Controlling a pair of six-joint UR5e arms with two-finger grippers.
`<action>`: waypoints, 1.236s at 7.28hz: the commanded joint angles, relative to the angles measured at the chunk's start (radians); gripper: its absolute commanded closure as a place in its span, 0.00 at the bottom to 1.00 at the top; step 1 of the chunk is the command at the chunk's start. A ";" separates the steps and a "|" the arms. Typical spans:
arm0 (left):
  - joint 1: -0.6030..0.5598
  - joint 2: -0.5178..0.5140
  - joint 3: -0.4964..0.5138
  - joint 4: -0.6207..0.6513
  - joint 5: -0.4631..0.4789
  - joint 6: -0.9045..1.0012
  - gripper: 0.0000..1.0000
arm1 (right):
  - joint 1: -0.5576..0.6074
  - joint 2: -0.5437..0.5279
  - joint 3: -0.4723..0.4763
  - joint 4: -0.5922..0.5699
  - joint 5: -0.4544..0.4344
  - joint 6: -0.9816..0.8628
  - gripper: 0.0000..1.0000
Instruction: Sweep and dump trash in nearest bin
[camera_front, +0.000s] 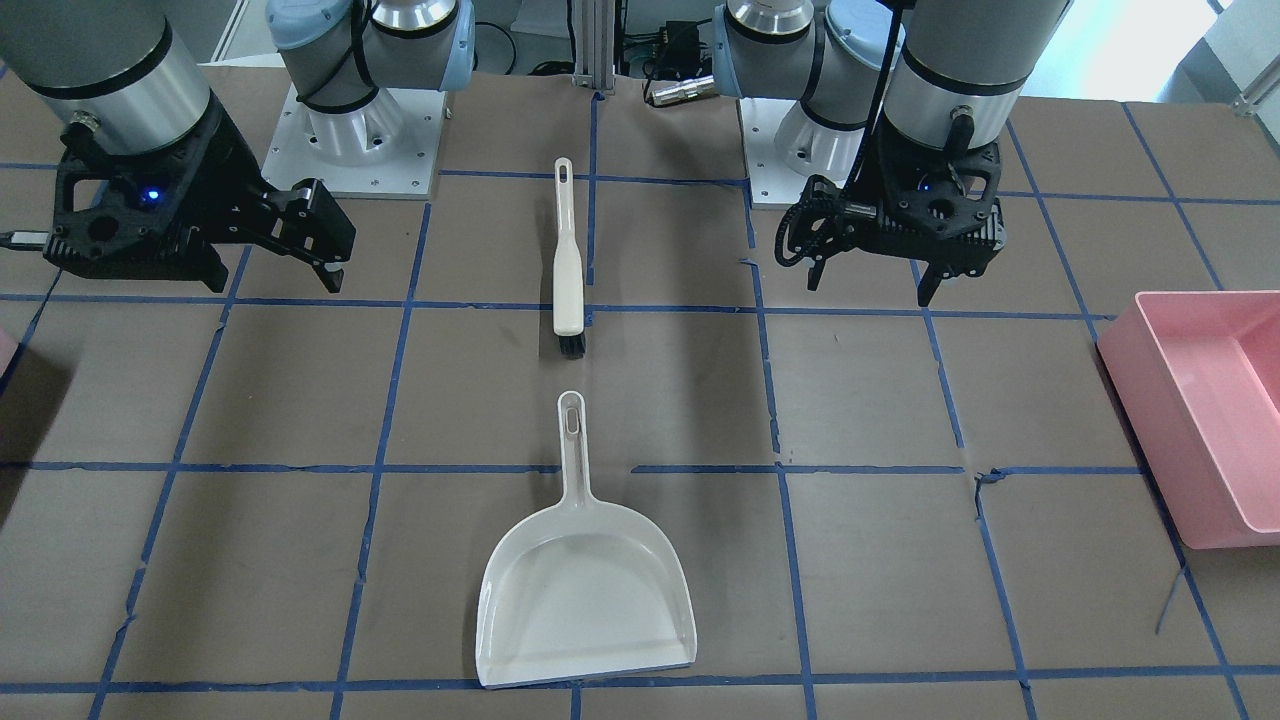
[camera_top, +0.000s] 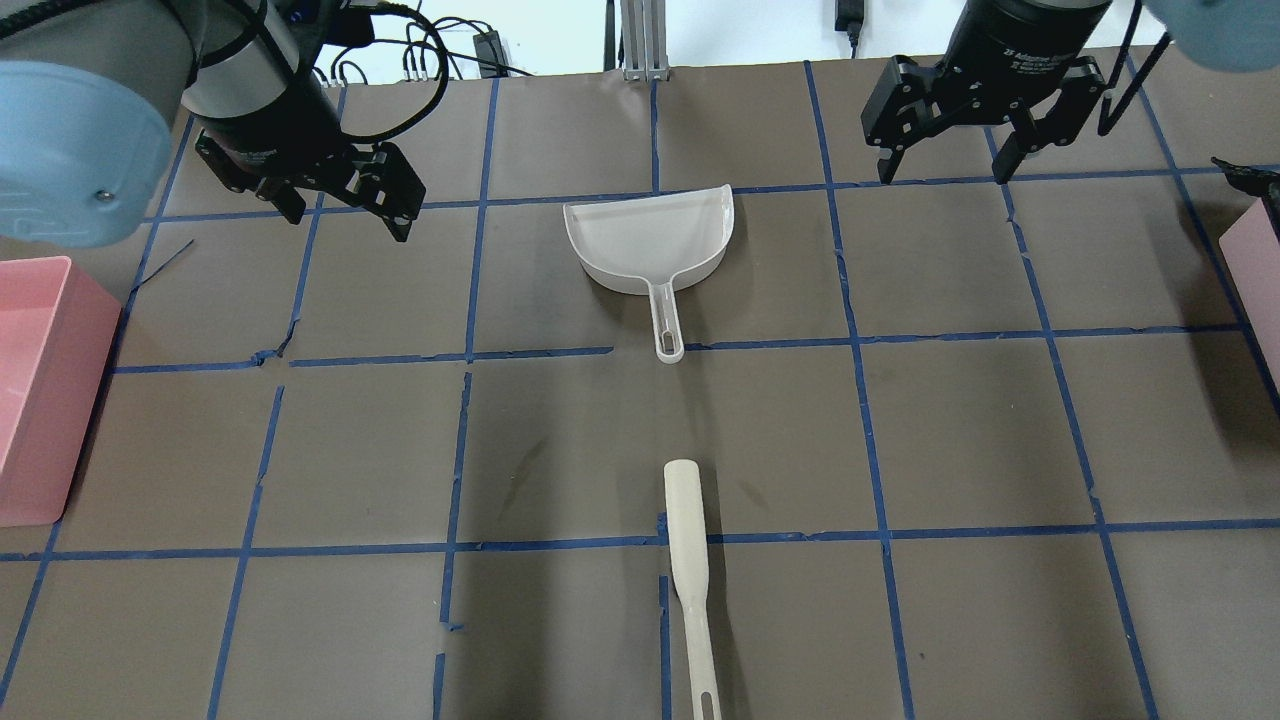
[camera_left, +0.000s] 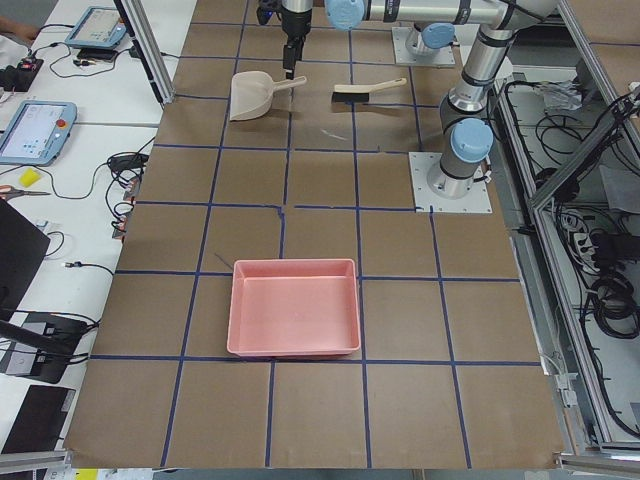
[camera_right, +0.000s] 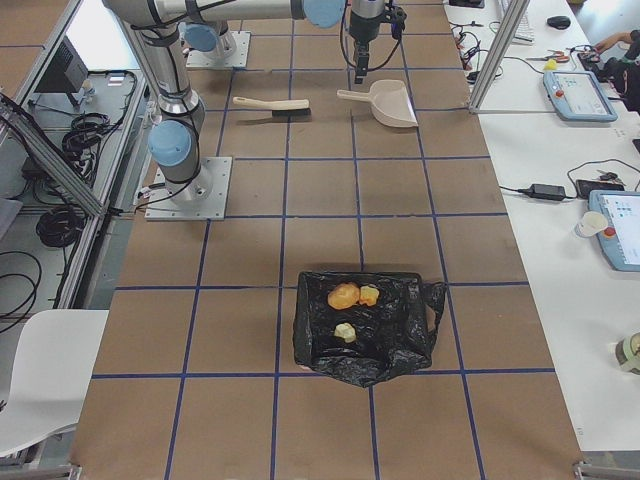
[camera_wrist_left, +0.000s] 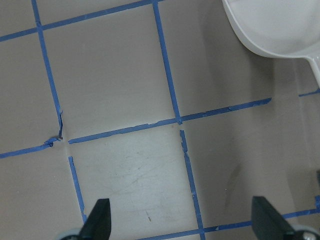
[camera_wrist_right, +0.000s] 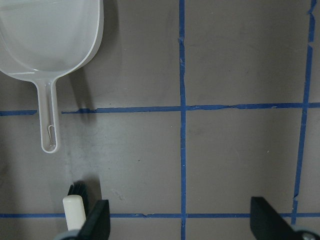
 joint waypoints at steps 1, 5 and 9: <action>-0.001 0.000 -0.001 0.006 0.003 0.001 0.00 | -0.003 -0.018 0.014 -0.002 -0.042 -0.005 0.00; 0.028 0.008 -0.008 0.012 0.017 0.009 0.00 | -0.003 -0.023 0.029 0.001 -0.080 -0.002 0.00; 0.043 0.008 -0.007 0.007 0.061 0.010 0.00 | -0.003 -0.049 0.060 -0.002 -0.076 -0.001 0.00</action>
